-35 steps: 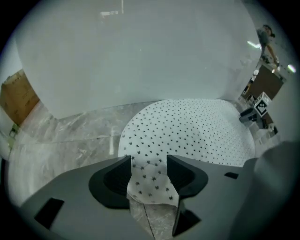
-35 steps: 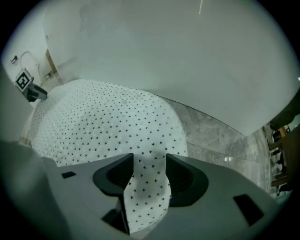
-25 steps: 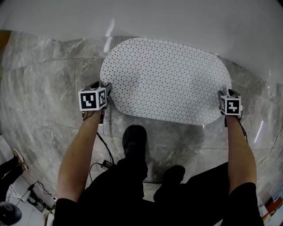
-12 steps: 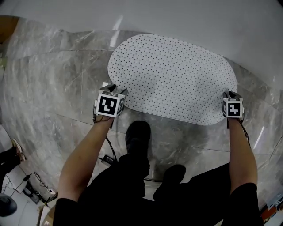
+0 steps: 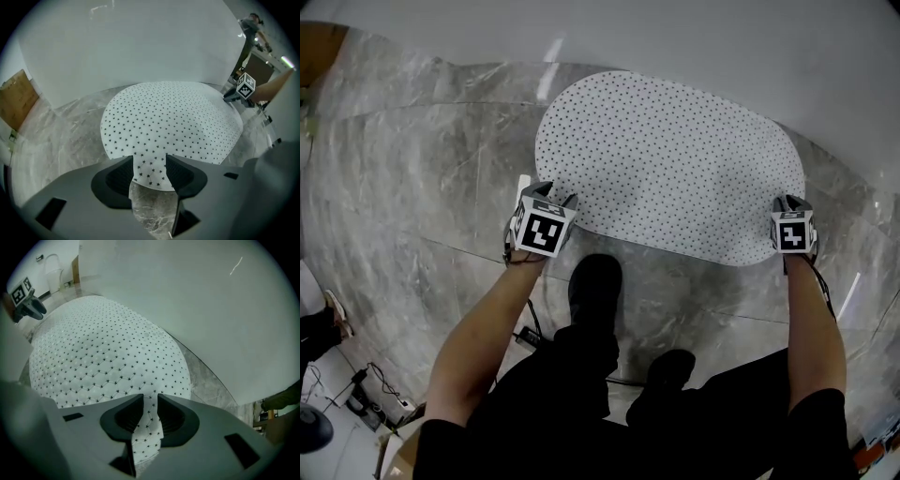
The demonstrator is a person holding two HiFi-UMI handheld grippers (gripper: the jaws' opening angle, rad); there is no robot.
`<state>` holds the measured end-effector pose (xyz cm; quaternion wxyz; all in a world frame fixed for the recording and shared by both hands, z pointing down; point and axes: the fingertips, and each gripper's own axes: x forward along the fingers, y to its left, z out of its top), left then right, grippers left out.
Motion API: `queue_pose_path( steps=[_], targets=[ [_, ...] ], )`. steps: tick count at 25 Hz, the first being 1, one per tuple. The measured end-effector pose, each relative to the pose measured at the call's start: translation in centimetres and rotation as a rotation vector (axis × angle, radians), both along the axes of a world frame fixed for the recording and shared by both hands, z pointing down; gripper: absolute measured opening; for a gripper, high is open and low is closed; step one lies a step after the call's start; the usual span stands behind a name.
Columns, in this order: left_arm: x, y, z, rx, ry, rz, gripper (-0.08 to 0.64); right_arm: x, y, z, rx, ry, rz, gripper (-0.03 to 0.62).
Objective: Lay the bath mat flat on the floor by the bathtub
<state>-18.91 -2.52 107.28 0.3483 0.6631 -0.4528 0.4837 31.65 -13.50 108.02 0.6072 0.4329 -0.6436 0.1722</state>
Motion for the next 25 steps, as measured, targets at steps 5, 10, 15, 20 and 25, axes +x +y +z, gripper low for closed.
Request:
queue_pose_path(
  steps=[5, 10, 15, 20, 25],
  targets=[
    [0.8, 0.1, 1.2, -0.042, 0.046, 0.008, 0.164, -3.5, 0.3, -0.9, 0.032, -0.066, -0.091, 0.118],
    [2.2, -0.7, 2.4, -0.092, 0.058, 0.043, 0.158, -8.3, 3.2, -0.1, -0.088, -0.210, -0.201, 0.041],
    [2.6, -1.6, 2.6, -0.057, 0.027, 0.166, 0.167, -9.4, 4.1, 0.4, -0.080, -0.179, -0.257, 0.018],
    [2.9, -1.6, 2.7, -0.096, 0.016, 0.225, 0.170, -9.5, 4.2, 0.5, -0.083, -0.134, -0.320, 0.014],
    [3.0, -1.1, 2.7, -0.133, 0.012, 0.231, 0.170, -9.1, 4.3, 0.5, -0.160, -0.171, -0.246, 0.015]
  ],
)
